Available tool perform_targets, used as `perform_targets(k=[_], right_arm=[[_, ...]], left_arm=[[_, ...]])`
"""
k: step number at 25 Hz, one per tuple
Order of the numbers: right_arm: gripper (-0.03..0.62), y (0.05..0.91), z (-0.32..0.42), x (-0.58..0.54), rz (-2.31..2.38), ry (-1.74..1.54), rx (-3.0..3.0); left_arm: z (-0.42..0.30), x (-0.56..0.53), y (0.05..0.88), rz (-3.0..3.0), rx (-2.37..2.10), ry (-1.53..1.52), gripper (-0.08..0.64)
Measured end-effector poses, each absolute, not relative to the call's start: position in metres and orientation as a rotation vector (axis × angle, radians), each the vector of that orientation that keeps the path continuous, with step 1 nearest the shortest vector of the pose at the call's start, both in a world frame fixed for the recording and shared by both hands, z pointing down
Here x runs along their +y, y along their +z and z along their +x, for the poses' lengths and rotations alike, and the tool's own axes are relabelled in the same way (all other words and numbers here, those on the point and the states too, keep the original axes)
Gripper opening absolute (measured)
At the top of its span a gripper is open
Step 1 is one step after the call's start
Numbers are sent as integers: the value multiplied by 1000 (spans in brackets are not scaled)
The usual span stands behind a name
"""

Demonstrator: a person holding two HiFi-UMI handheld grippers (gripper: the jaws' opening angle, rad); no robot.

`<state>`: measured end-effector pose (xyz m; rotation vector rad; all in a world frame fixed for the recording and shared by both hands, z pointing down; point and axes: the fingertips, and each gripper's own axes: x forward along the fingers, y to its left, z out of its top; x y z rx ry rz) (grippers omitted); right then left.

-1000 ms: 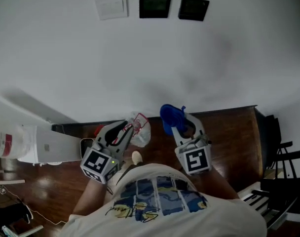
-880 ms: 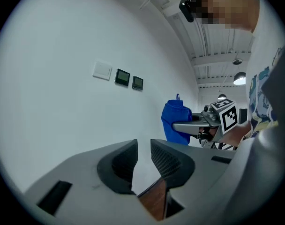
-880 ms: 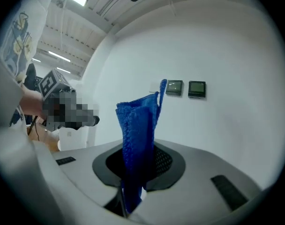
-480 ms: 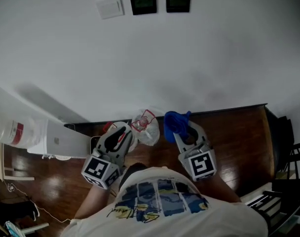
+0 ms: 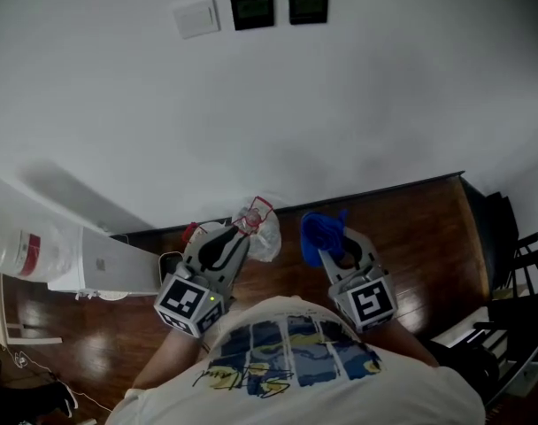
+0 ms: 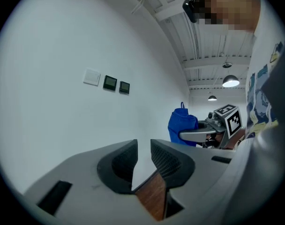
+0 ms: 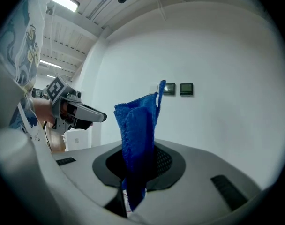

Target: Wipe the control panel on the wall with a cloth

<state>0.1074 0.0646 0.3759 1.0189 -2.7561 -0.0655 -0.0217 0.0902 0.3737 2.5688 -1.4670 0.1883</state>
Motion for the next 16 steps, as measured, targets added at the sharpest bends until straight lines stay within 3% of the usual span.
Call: perform_targets(k=[16], right_arm=[[74,364,94,87,942,-126,-2765]], left_arm=[[-22,117,362,2580,-1472,162,66]])
